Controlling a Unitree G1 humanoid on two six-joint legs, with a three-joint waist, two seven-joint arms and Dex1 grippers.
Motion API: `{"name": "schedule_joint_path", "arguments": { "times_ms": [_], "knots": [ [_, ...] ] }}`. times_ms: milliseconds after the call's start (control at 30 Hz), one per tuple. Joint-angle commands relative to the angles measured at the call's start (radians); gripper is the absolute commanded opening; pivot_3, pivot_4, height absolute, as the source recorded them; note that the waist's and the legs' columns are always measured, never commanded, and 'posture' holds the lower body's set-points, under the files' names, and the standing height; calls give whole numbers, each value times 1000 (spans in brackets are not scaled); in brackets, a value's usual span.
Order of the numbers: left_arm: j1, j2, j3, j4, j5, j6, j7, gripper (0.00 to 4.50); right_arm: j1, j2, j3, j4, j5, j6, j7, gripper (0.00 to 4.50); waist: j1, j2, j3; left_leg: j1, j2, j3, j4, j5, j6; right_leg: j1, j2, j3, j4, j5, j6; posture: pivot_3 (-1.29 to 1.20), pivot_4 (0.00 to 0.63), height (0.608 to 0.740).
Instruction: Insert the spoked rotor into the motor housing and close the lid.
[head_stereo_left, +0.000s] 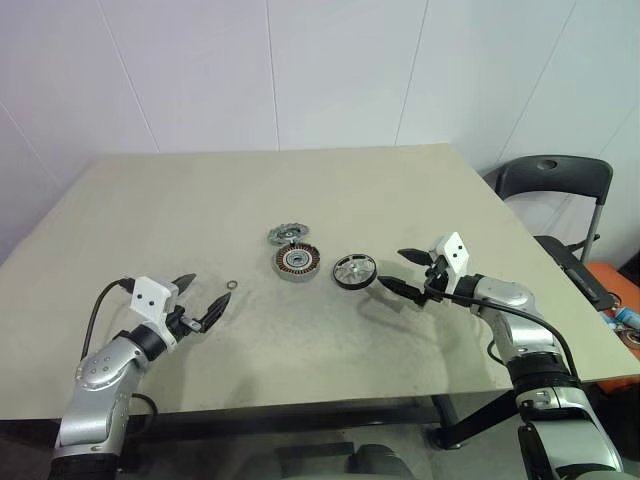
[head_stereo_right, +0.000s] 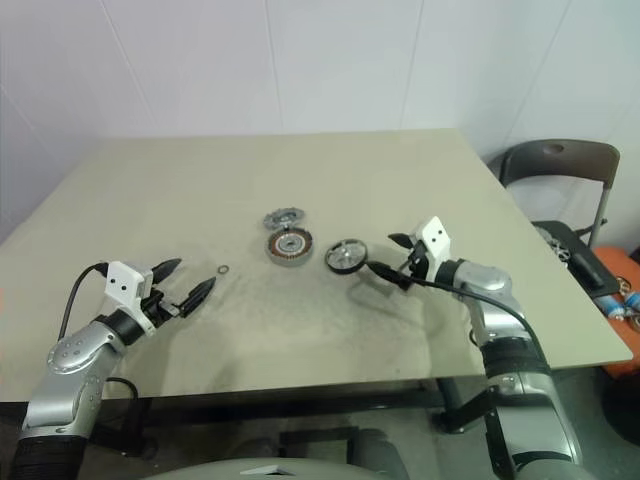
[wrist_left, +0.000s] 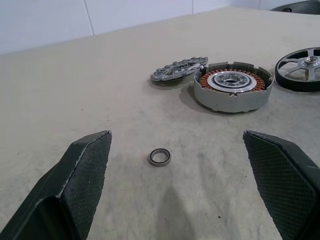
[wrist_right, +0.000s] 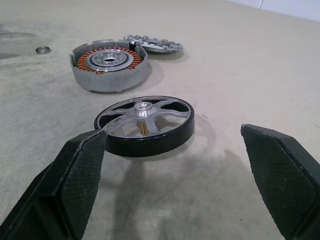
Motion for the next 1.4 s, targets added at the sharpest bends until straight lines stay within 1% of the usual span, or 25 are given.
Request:
{"name": "schedule_joint_path", "arguments": {
  "times_ms": [33, 1133, 1233, 1400],
  "knots": [
    [-24, 9, 14, -26, -11, -4, 4, 4473, -25, 4, -15, -19, 9, -12, -3, 4500, 0, 0, 0, 0, 0, 0, 0, 0, 0, 0, 0, 0, 0, 0, 0, 0, 0, 740],
    [-26, 6, 9, -36, -10, 3, 13, 4473, -37, 7, -7, -23, 4, -10, -2, 4500, 0, 0, 0, 0, 0, 0, 0, 0, 0, 0, 0, 0, 0, 0, 0, 0, 0, 740],
    [-26, 7, 9, -35, -10, 3, 11, 4473, -42, 5, 11, -46, -6, 6, 2, 4500, 0, 0, 0, 0, 0, 0, 0, 0, 0, 0, 0, 0, 0, 0, 0, 0, 0, 740],
    [-21, 8, 9, -38, -11, 3, 9, 4473, -65, 14, 68, -145, -25, 80, -4, 4500, -2, 1, 0, 0, 0, 0, 0, 0, 0, 0, 0, 0, 0, 0, 0, 0, 0, 740]
  ]
}}
